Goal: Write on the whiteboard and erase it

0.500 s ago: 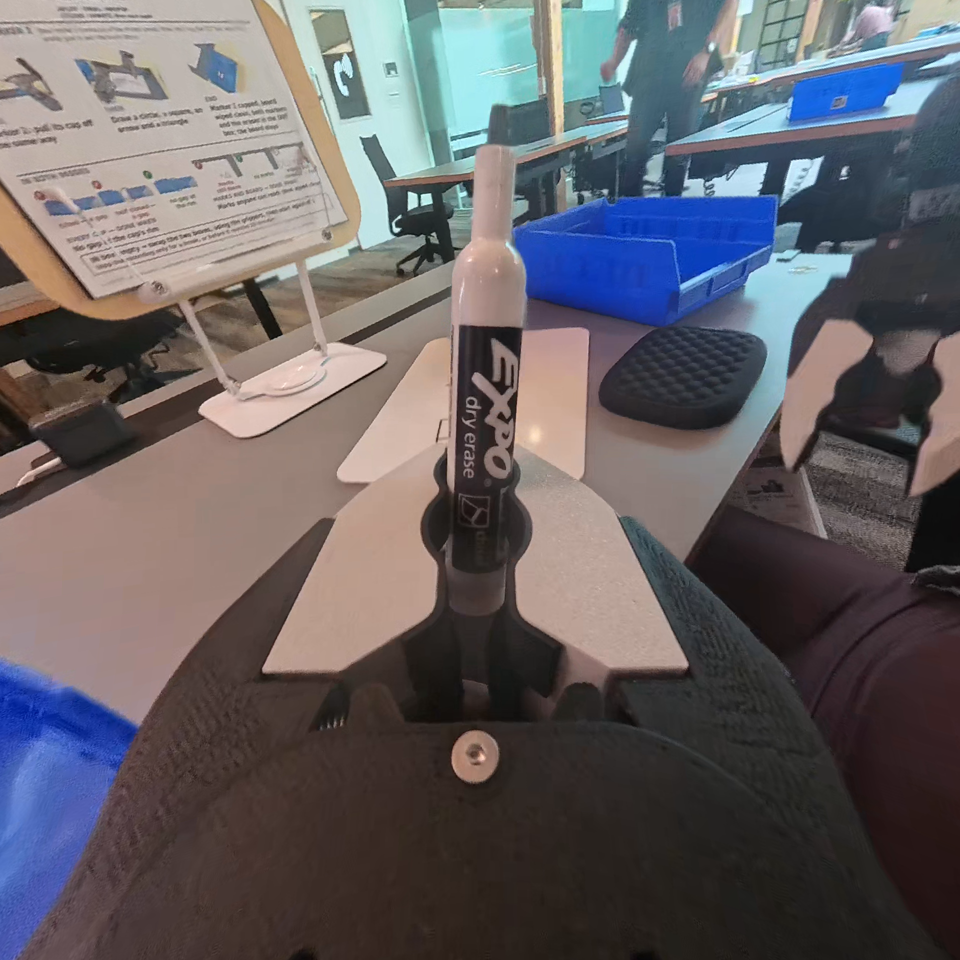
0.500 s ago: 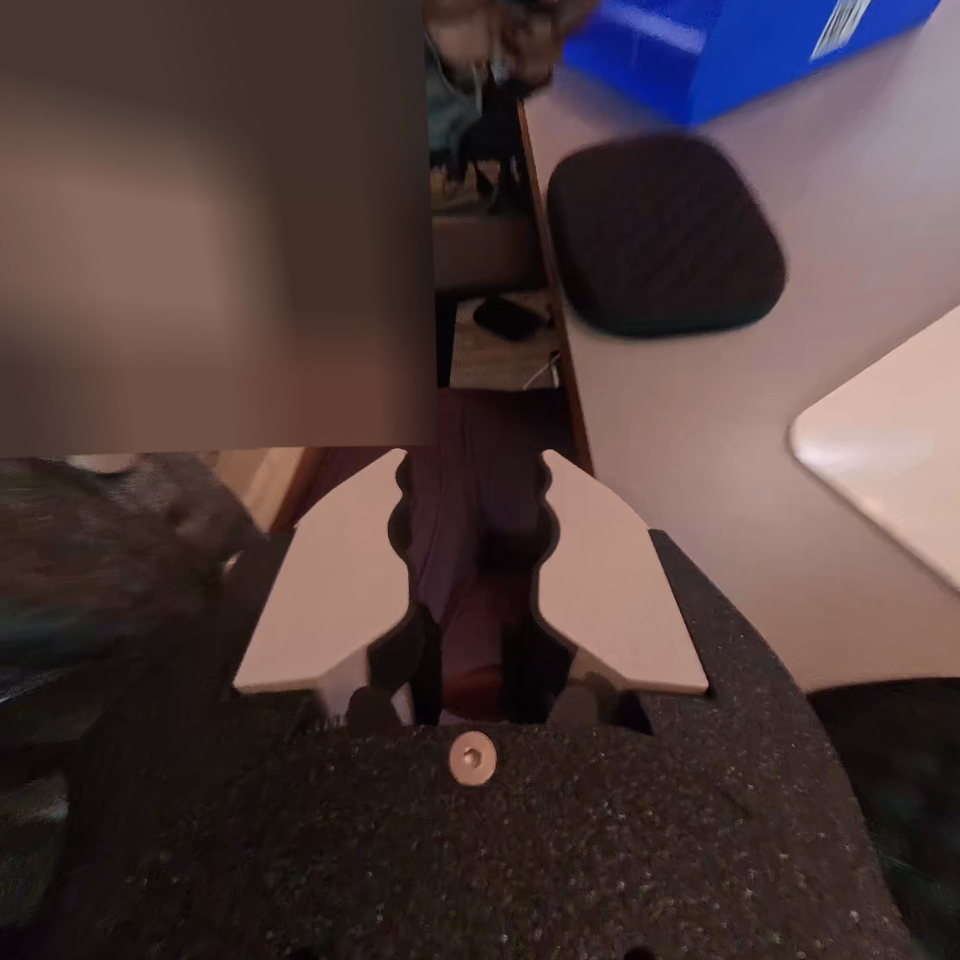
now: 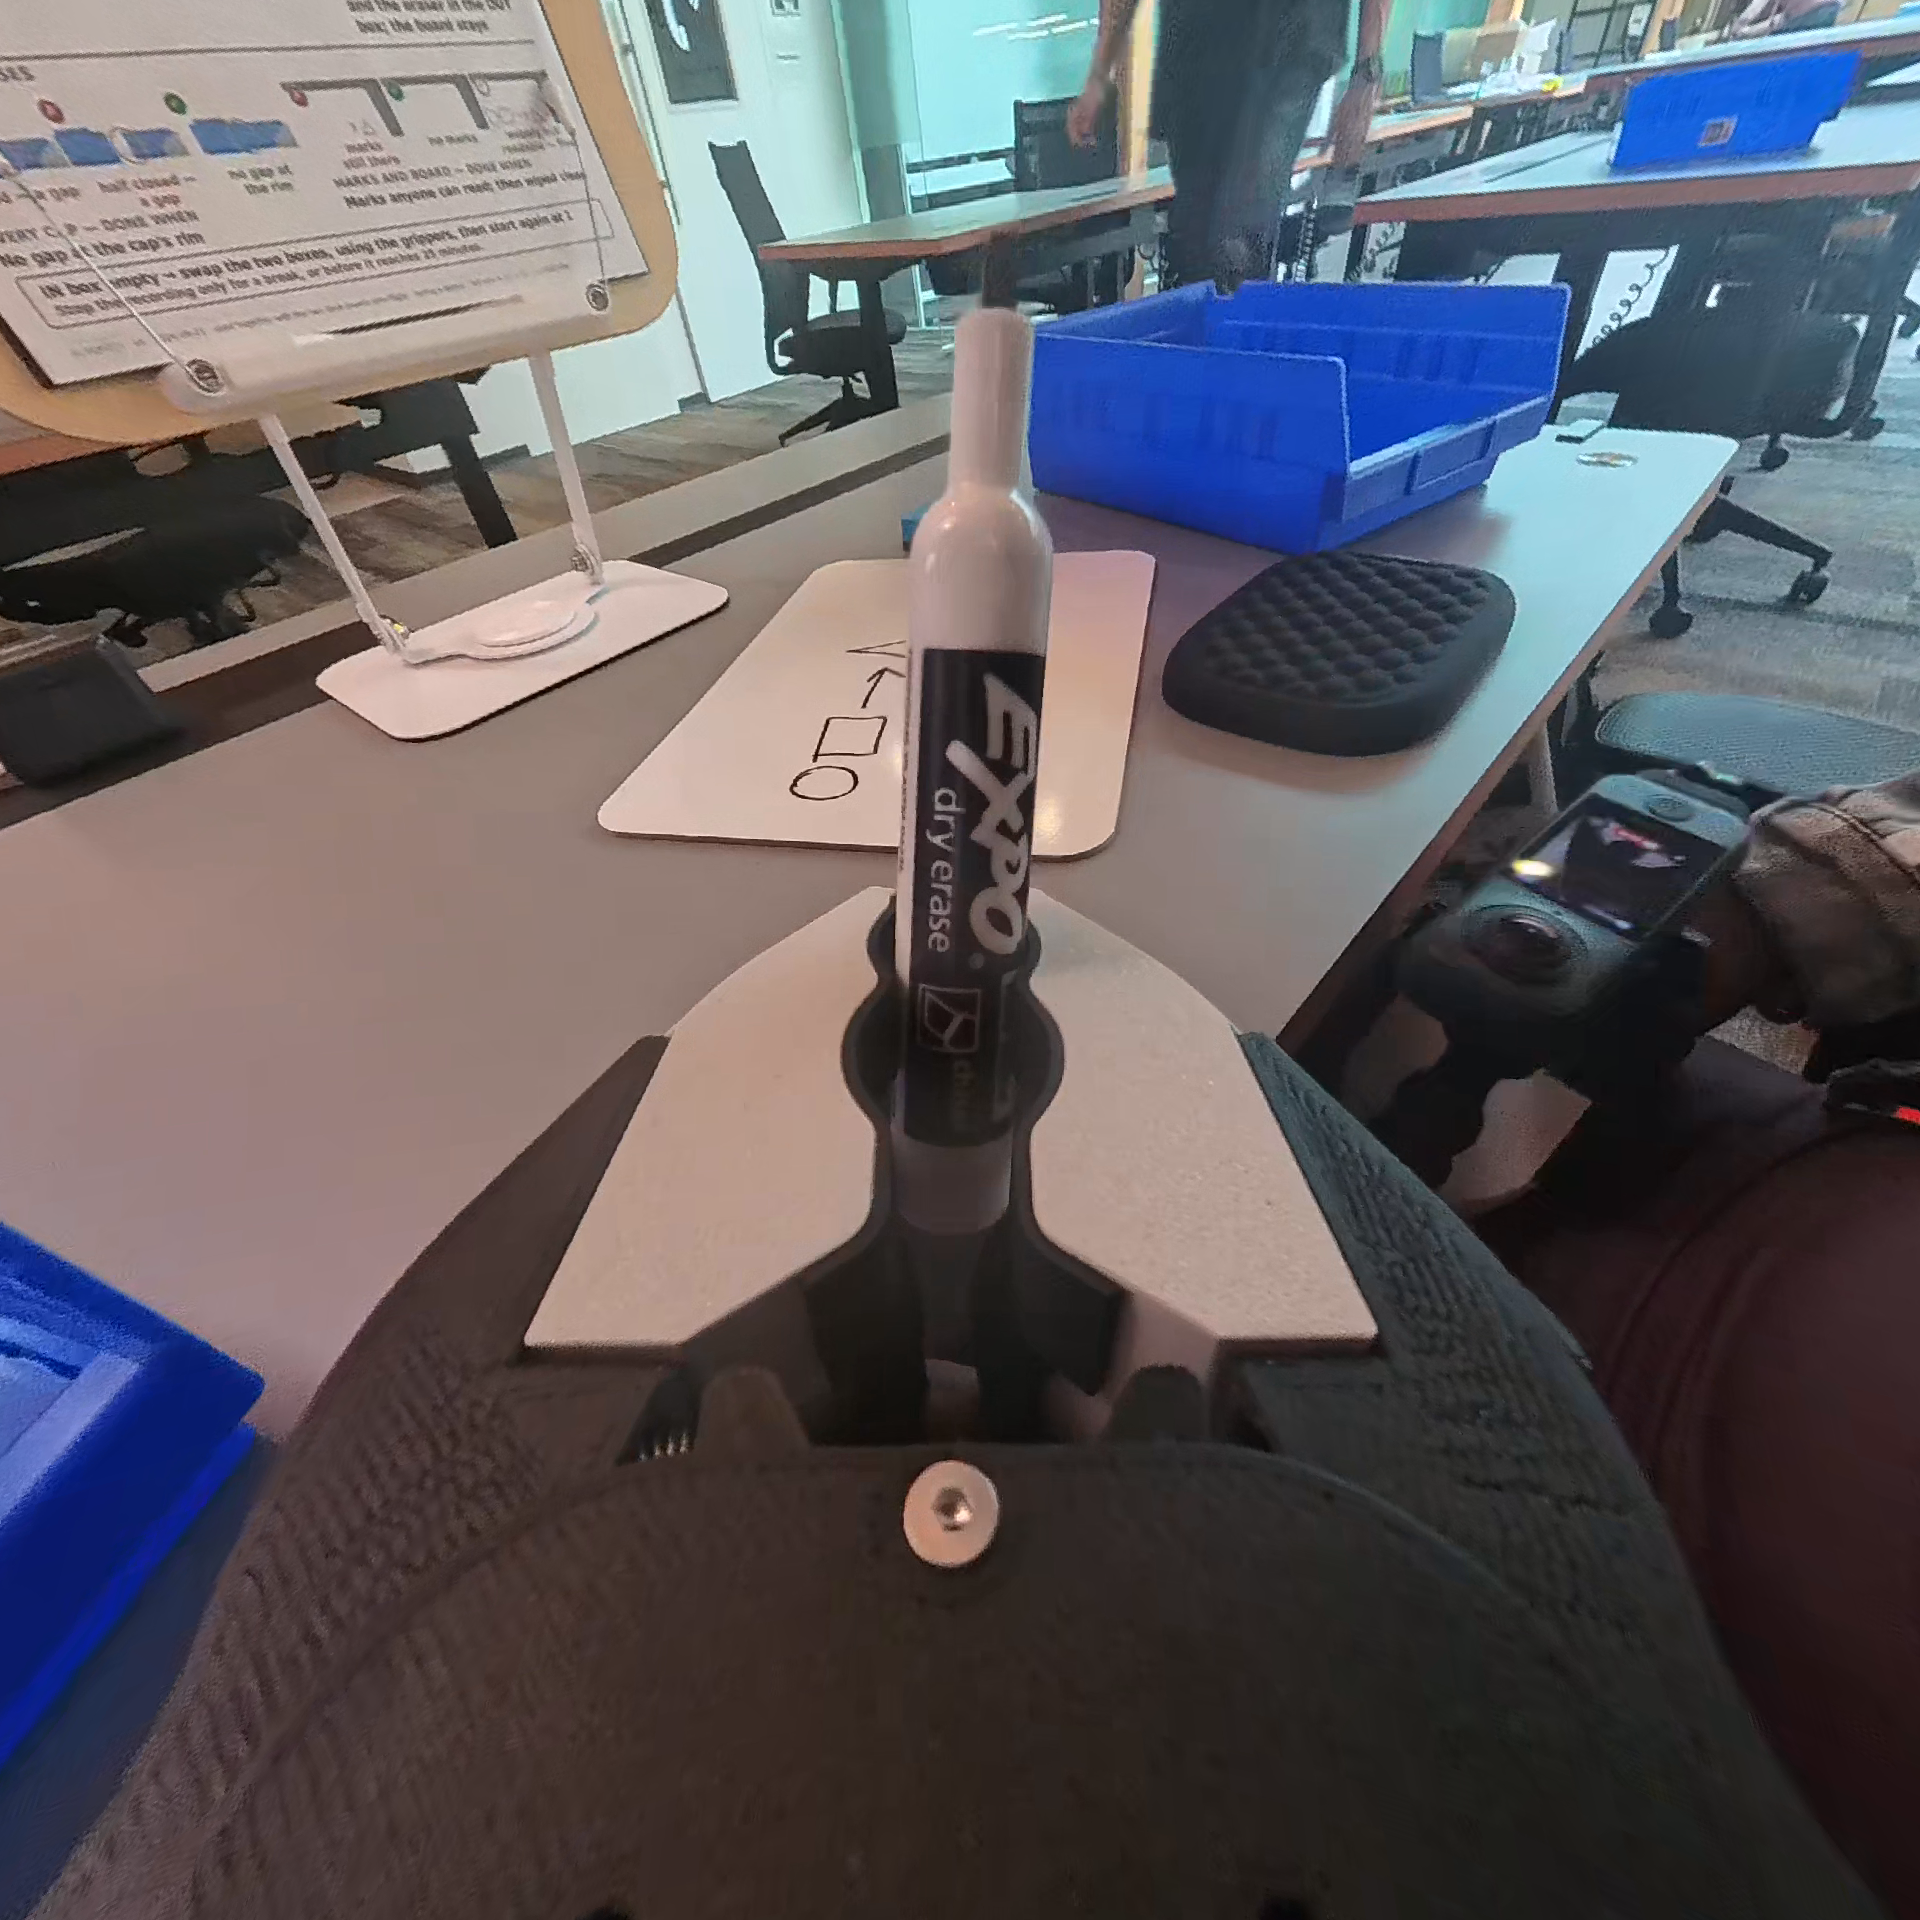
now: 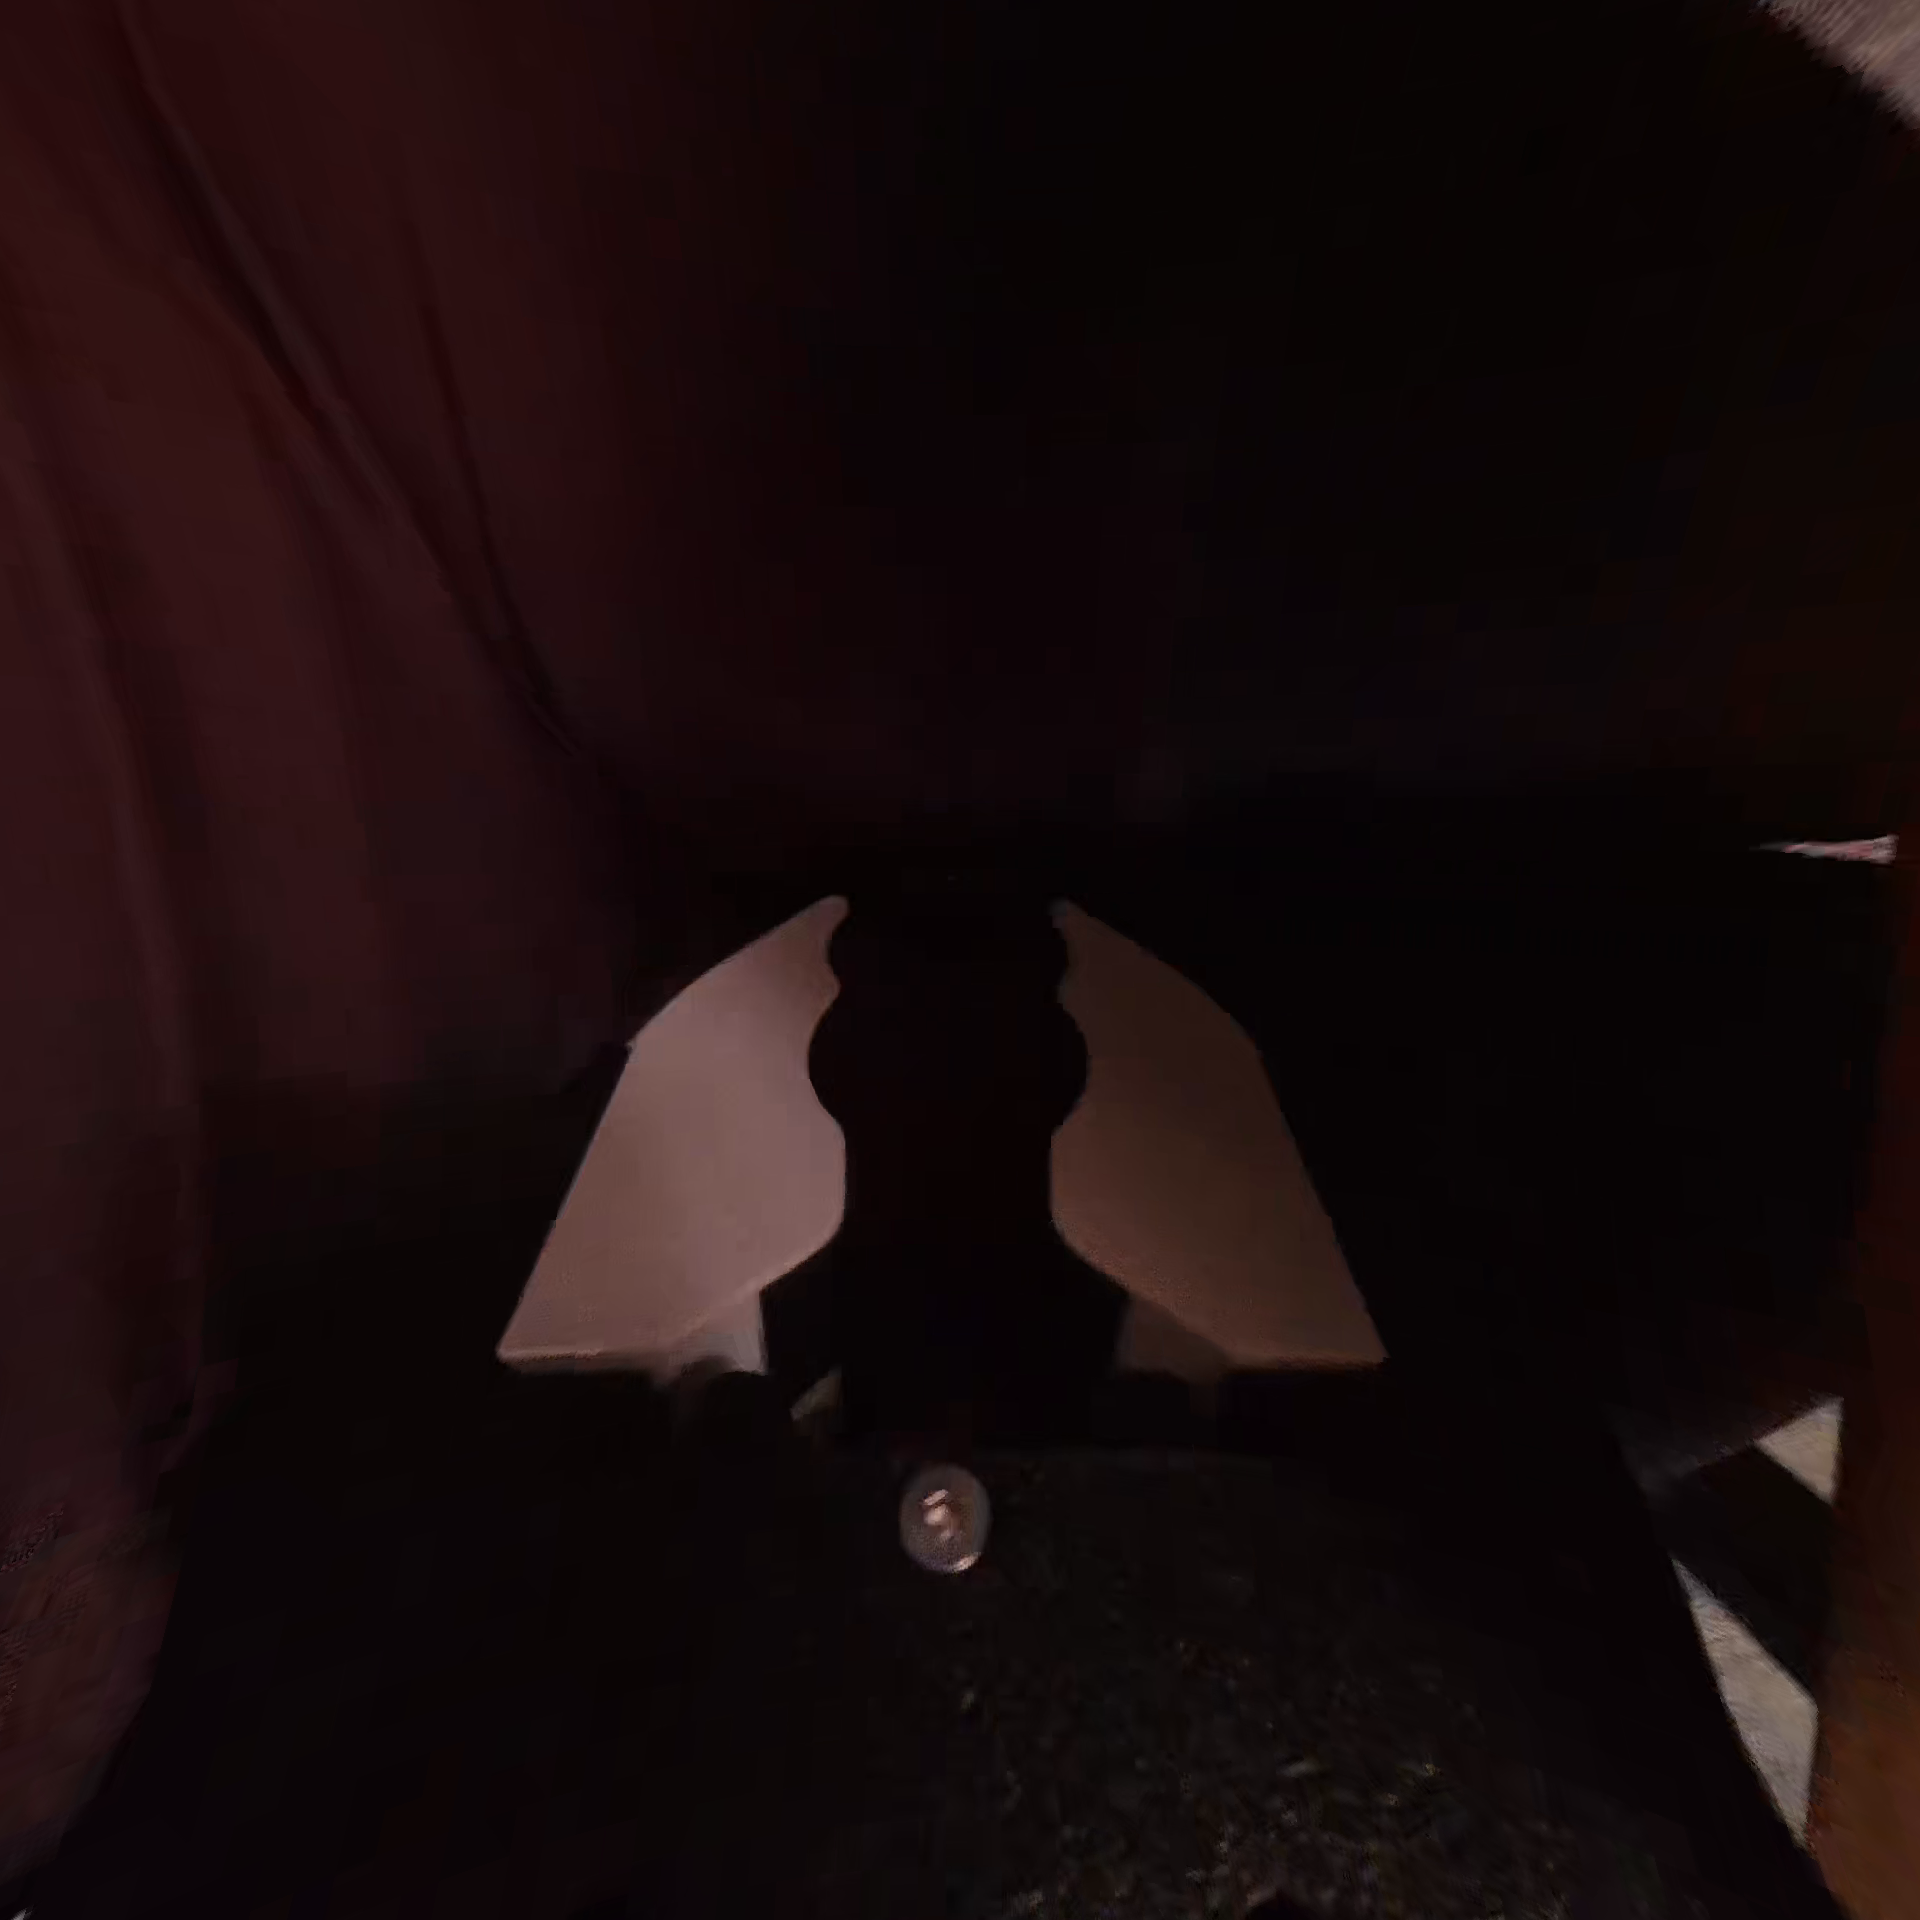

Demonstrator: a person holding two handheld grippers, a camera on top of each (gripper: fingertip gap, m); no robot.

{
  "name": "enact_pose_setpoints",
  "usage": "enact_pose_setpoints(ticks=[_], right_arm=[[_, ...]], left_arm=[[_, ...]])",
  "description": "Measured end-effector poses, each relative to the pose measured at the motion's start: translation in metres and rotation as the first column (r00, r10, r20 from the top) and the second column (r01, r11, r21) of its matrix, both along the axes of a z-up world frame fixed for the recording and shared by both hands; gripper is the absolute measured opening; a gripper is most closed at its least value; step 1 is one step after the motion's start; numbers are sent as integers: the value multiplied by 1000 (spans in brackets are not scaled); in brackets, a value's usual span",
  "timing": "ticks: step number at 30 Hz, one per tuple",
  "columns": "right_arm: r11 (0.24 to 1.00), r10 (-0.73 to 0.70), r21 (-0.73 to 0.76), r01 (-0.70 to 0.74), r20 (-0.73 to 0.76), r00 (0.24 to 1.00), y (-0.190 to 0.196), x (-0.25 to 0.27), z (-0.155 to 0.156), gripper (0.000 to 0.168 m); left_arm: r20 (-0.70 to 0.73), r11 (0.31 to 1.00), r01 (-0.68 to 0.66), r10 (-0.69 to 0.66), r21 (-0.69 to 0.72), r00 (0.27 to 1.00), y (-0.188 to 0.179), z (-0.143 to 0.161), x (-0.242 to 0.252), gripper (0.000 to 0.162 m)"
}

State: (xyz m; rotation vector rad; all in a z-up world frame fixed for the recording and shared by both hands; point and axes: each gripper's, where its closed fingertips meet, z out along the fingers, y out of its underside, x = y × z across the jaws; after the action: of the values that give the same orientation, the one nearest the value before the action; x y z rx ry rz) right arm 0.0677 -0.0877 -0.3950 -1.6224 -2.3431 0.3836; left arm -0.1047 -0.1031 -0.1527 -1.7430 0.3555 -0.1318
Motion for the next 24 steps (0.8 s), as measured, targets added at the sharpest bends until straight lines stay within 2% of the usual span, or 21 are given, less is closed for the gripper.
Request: enact_pose_setpoints(ticks=[3,5,7,10,12,15,17,21,24], right_arm=[[999,1,-47,-5,-92,996,-6,-6,20,31],[989,32,-135,-61,-209,977,-21,-10,57,31],[977,49,-177,-120,-358,932,-27,-15,111,31],[983,-3,-156,-96,-541,841,11,-27,191,31],[994,-38,-107,-28,-573,818,62,-36,218,31],[998,-27,28,54,-588,808,143,-55,232,30],[998,11,55,27,-589,808,174,-70,232,30],[997,52,-29,-69,-395,917,204,-80,193,30],[980,132,-98,-171,-321,938,208,-81,178,30]], left_arm=[[-12,1000,10,-10,-13,1000,5,-1,0,17],[1,1000,24,-24,-17,1000,9,-1,1,17],[23,999,45,-44,-19,999,14,-1,5,17],[83,994,102,-98,-36,992,29,0,16,17],[155,992,121,-115,-27,981,47,7,18,16],[185,983,182,-176,-14,967,83,19,18,16],[174,973,228,-218,-40,960,113,20,17,17],[143,946,302,-285,-117,948,179,13,9,17],[165,927,356,-335,-122,928,215,13,6,16]])
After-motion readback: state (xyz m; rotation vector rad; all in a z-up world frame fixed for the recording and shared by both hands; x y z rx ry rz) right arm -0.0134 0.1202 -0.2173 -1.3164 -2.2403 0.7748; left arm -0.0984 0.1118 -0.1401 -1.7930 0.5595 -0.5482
